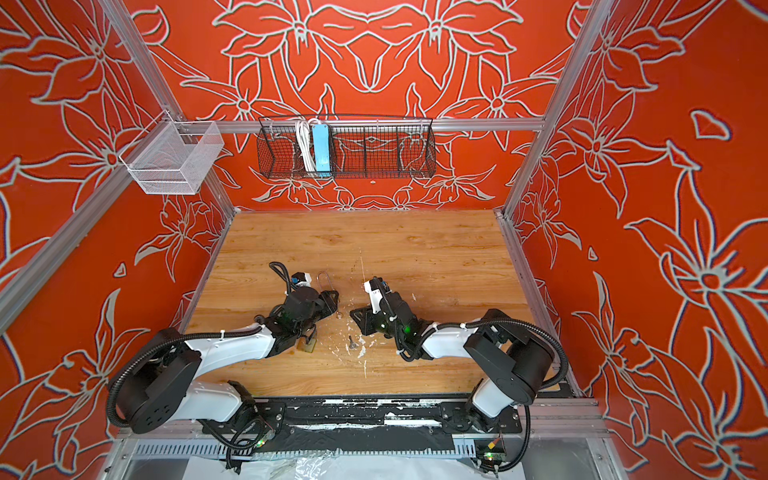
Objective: Unlock with the key
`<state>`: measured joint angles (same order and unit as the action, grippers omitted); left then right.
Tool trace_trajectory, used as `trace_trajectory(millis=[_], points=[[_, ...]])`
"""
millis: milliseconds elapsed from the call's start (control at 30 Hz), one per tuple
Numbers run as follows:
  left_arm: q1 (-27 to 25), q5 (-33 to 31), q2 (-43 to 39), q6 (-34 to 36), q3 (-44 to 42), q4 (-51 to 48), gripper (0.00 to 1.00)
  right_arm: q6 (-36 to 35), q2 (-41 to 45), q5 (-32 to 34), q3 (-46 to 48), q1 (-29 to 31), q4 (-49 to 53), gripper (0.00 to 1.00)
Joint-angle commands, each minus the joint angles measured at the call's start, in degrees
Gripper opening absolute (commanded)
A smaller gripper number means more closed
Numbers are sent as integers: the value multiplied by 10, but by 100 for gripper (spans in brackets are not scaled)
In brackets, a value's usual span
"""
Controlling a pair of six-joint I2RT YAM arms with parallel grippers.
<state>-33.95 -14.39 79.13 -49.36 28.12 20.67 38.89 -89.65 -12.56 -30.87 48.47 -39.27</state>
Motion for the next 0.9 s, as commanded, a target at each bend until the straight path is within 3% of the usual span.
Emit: trace_trajectory(millis=[0,200,333,500,567,667,733,800,867], points=[[0,-38,-1,-11,9,14,0,-4,-4,-6,23,-2,-23,22],[1,-81,-7,-2,25,-33,0,-7,-15,-11,42,-1,-38,23],[17,-178,3,-24,96,-217,0,-12,-29,-16,44,5,-53,30],[109,-80,59,-54,126,-278,0,-33,-59,4,-7,34,-17,43],[134,-27,78,-42,132,-270,0,-41,-78,21,-50,47,25,49],[150,2,107,-37,152,-291,0,-40,-110,62,-103,62,66,55],[157,9,120,-38,161,-302,13,-34,-127,92,-124,70,69,57],[163,16,129,-46,167,-313,38,-25,-141,121,-146,77,89,58],[167,24,133,-52,169,-319,53,-21,-155,145,-172,83,126,58]])
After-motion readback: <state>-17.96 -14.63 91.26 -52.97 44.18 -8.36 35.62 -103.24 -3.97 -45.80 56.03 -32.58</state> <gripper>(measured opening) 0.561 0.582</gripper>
